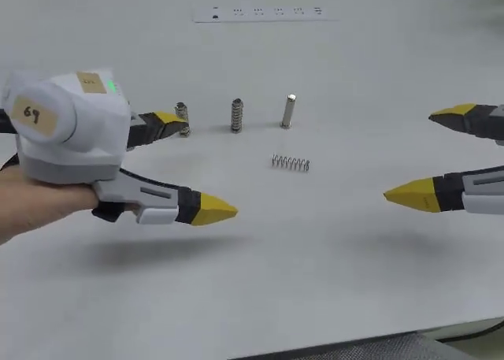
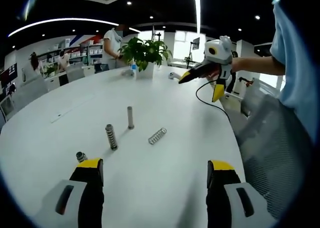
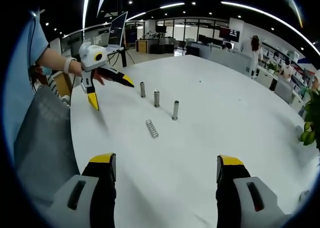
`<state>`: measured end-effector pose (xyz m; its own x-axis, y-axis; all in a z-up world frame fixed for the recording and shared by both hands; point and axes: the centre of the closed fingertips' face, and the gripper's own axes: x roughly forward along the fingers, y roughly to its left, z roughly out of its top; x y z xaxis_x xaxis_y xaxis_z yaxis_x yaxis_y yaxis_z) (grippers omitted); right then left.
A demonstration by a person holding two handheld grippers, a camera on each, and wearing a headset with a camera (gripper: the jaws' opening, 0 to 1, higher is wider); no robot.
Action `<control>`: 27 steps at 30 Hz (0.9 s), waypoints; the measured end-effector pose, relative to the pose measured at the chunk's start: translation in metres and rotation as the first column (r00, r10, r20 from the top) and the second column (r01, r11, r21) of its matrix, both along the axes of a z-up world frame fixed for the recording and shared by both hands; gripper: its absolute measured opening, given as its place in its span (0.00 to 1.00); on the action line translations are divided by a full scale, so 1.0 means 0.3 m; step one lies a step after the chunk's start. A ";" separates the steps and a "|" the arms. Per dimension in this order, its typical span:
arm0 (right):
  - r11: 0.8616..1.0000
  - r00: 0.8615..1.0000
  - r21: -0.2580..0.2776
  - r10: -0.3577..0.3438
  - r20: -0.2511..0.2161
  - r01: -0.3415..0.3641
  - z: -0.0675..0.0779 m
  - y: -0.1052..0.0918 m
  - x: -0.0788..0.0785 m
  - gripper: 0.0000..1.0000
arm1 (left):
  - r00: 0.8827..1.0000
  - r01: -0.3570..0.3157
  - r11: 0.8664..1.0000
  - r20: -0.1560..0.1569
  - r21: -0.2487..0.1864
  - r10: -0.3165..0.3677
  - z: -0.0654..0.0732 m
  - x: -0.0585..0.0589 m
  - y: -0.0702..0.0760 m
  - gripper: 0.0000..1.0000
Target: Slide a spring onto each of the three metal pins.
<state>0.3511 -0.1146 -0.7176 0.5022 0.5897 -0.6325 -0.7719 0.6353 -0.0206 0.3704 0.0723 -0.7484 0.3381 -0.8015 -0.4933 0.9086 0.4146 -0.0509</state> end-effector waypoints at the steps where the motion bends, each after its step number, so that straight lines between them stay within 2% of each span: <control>1: 1.000 1.000 0.003 -0.001 0.001 0.001 -0.003 -0.006 0.006 0.81 | 1.000 0.003 1.000 -0.005 -0.002 -0.003 -0.003 0.002 -0.006 0.82; 11: 1.000 1.000 0.025 -0.007 -0.001 0.007 -0.007 -0.031 0.006 0.82 | 0.997 0.078 0.997 -0.005 0.019 -0.077 -0.024 0.019 -0.084 0.74; 18: 1.000 1.000 0.017 -0.011 0.000 0.010 -0.019 -0.055 -0.002 0.81 | 0.991 0.134 0.990 -0.005 0.042 -0.134 -0.046 0.031 -0.140 0.70; 27: 1.000 1.000 0.019 -0.023 -0.001 0.023 -0.021 -0.065 -0.020 0.80 | 0.986 0.168 0.984 -0.002 0.057 -0.168 -0.073 0.052 -0.200 0.59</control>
